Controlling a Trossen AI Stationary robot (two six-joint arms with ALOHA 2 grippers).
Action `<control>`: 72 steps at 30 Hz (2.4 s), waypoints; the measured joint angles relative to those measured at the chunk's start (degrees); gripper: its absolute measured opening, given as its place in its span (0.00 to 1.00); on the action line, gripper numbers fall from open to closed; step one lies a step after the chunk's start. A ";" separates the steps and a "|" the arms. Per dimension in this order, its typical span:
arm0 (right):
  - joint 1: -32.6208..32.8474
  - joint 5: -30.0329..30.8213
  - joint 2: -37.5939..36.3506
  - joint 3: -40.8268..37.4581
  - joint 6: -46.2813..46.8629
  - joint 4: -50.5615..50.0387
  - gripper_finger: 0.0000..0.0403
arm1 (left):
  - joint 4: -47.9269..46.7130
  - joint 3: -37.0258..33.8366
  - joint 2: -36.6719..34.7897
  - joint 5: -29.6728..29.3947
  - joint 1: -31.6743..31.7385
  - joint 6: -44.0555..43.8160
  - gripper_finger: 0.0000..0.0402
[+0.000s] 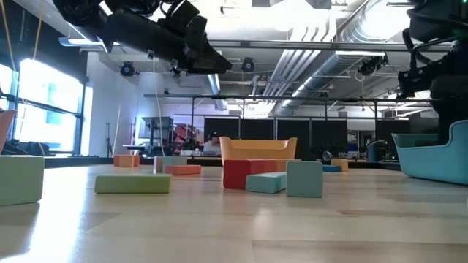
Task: Sort blocks by size
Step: Adjust the thick rectangular blue block in the blue bin
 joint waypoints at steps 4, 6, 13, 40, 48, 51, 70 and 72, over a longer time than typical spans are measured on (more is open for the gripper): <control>0.00 -1.20 0.96 0.00 -1.62 -0.19 0.45 | 0.00 0.00 0.00 0.00 0.00 0.00 0.31; 0.00 -2.19 0.79 0.10 -2.36 -0.64 0.39 | 0.03 0.00 0.00 0.02 0.00 0.00 0.31; 0.66 2.81 0.48 4.20 1.74 -6.78 0.32 | 0.15 0.00 0.00 0.11 -0.02 0.44 0.31; 2.78 11.05 1.12 6.78 9.42 -7.40 0.58 | 0.13 0.00 0.00 0.07 -1.66 0.46 0.31; -5.69 8.11 6.10 6.78 0.77 -6.20 0.58 | 0.43 0.00 0.00 0.04 -1.51 0.46 0.31; -8.16 4.50 8.58 6.78 -3.29 -5.76 0.58 | 0.42 0.00 0.00 0.04 -1.51 0.78 0.31; -5.34 5.26 13.51 12.64 2.07 -18.46 0.32 | 0.46 0.00 0.00 0.04 -1.51 1.00 0.31; -1.86 6.42 13.50 14.17 5.75 -19.38 0.32 | 0.43 0.00 0.00 0.04 -1.51 0.90 0.31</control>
